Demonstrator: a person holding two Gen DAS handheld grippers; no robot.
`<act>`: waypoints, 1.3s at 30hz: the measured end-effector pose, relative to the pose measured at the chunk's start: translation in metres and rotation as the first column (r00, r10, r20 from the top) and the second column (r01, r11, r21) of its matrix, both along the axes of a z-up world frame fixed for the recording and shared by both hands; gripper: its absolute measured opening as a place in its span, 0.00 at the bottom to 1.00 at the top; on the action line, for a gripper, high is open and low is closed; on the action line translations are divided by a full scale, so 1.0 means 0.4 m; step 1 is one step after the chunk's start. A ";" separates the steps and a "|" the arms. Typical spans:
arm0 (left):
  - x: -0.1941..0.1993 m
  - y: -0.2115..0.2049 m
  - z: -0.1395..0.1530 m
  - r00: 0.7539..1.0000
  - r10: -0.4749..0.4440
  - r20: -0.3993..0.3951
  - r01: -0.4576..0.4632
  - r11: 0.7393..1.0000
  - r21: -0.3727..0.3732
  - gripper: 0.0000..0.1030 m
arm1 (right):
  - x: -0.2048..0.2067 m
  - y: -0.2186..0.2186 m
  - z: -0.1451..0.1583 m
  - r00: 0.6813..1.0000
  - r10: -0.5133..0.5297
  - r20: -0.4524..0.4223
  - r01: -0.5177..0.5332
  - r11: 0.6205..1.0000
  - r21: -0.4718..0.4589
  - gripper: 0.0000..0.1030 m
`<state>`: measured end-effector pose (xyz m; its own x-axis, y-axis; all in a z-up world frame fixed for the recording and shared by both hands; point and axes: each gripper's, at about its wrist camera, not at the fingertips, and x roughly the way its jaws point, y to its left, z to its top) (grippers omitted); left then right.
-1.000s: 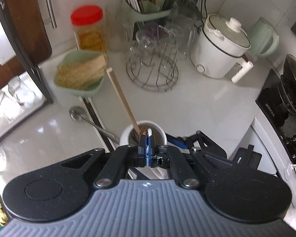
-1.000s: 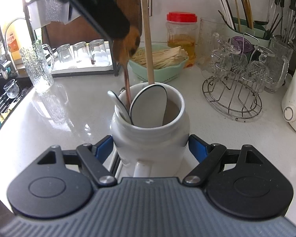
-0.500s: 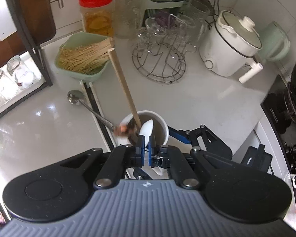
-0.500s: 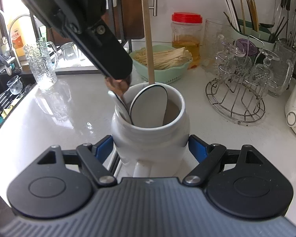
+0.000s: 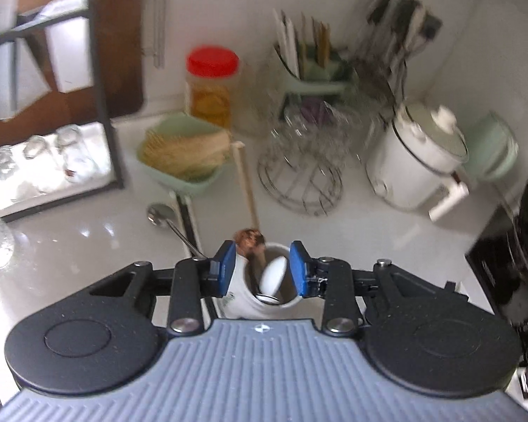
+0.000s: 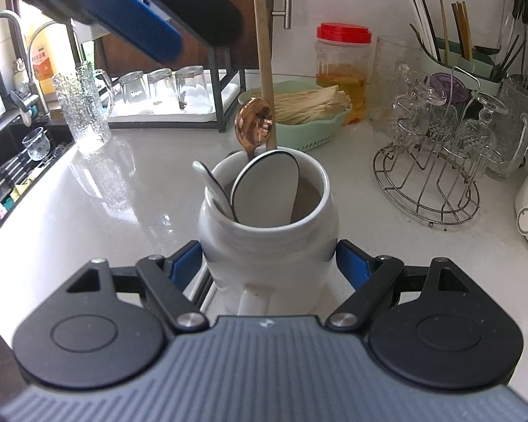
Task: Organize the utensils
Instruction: 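Lower the copper spoon into the mug and open the left tool, then move the left tool away from the mug to the silver spoon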
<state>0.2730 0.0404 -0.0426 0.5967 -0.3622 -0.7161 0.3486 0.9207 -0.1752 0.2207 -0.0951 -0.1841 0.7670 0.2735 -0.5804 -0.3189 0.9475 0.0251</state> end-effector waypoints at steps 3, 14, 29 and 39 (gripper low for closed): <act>-0.028 0.034 0.006 0.998 0.054 0.046 -0.053 0.998 -0.018 0.38 | 0.000 -0.003 0.000 1.000 0.002 -0.002 -0.002 1.000 0.001 0.83; -0.047 0.087 -0.054 0.962 0.269 0.040 -0.267 0.963 -0.044 0.38 | -0.001 -0.030 0.004 0.999 0.038 -0.019 -0.039 0.999 -0.008 0.83; -0.025 0.093 -0.197 0.888 0.450 -0.098 -0.454 0.891 -0.025 0.38 | -0.016 -0.095 -0.002 0.988 0.154 -0.002 -0.154 0.988 -0.017 0.83; 0.100 0.164 -0.270 0.919 0.371 -0.134 -0.381 0.922 -0.064 0.45 | -0.035 -0.092 -0.004 0.999 0.043 -0.013 -0.043 0.999 -0.011 0.83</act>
<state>0.3131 0.1059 -0.1507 0.6150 -0.1913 -0.7650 -0.0483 0.9592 -0.2787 0.2068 -0.1319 -0.1856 0.7471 0.2994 -0.5934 -0.3587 0.9332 0.0193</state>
